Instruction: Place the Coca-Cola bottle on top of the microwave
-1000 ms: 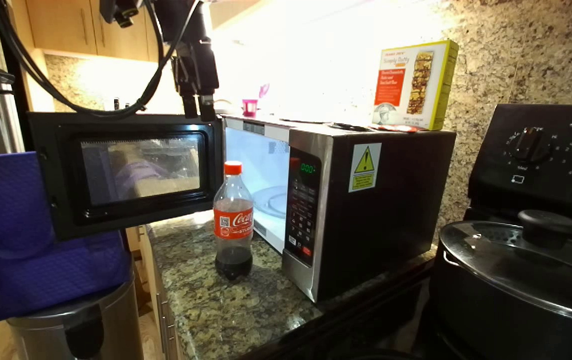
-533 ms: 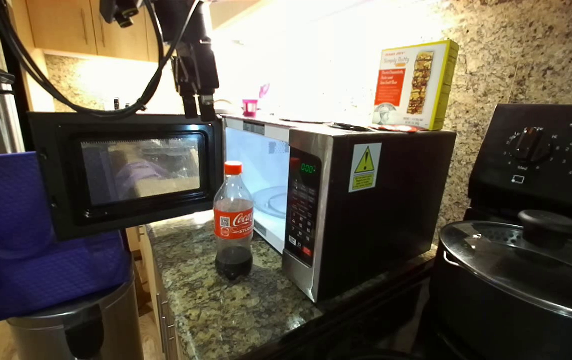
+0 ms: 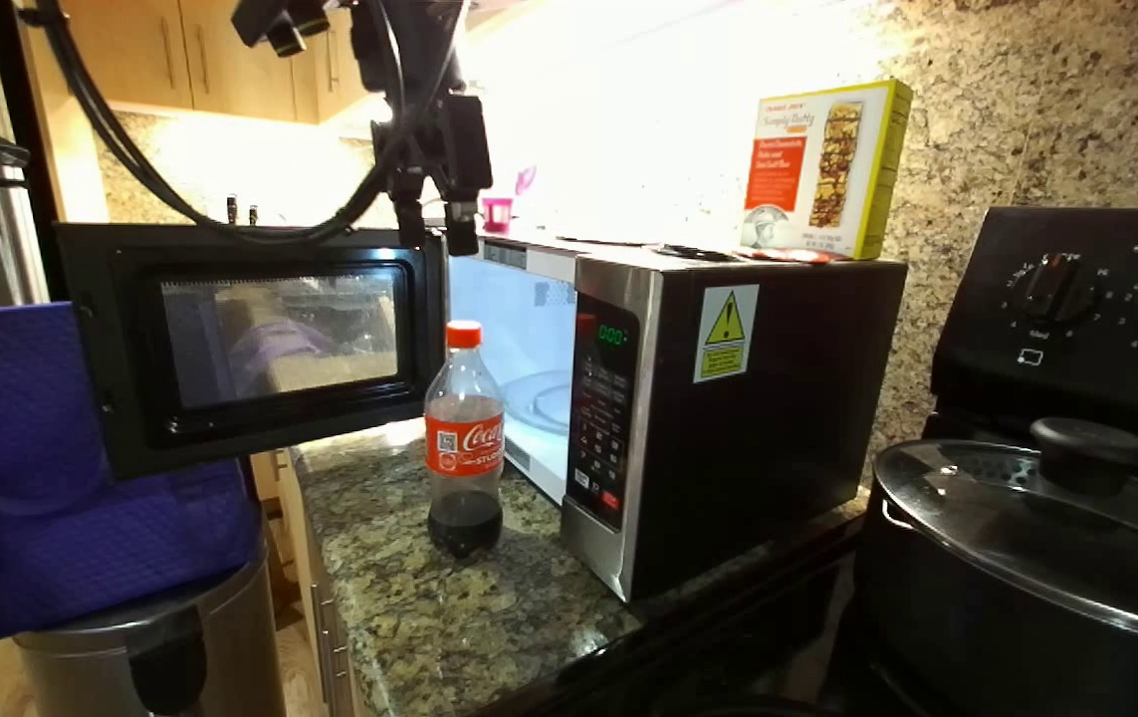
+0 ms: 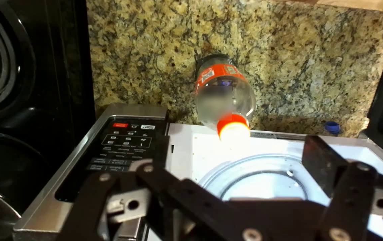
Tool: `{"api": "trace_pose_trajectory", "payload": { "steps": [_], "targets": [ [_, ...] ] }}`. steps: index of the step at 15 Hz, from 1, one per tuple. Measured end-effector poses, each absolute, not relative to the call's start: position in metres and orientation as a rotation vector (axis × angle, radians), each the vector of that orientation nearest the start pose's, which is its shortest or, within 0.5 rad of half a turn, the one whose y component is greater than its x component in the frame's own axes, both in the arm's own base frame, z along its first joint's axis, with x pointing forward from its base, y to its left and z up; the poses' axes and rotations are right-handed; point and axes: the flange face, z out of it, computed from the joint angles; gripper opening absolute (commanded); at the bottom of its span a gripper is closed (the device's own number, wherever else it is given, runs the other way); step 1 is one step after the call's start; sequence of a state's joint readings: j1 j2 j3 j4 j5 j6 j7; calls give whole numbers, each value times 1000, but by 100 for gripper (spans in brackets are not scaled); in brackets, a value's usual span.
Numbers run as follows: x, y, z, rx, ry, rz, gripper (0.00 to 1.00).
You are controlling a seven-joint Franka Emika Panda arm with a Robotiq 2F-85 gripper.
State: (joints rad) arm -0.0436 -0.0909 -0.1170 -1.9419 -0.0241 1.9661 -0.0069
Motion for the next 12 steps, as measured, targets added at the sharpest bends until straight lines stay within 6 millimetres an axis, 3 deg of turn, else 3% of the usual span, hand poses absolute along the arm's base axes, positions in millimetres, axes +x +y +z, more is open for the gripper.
{"api": "trace_pose_trajectory", "payload": {
  "steps": [3,6,12],
  "targets": [
    [554,-100,522,-3124,120,-164,100],
    [572,-97,510,-3075,48,-144,100],
    [585,-94,485,-3021,146,-9,100]
  ]
}}
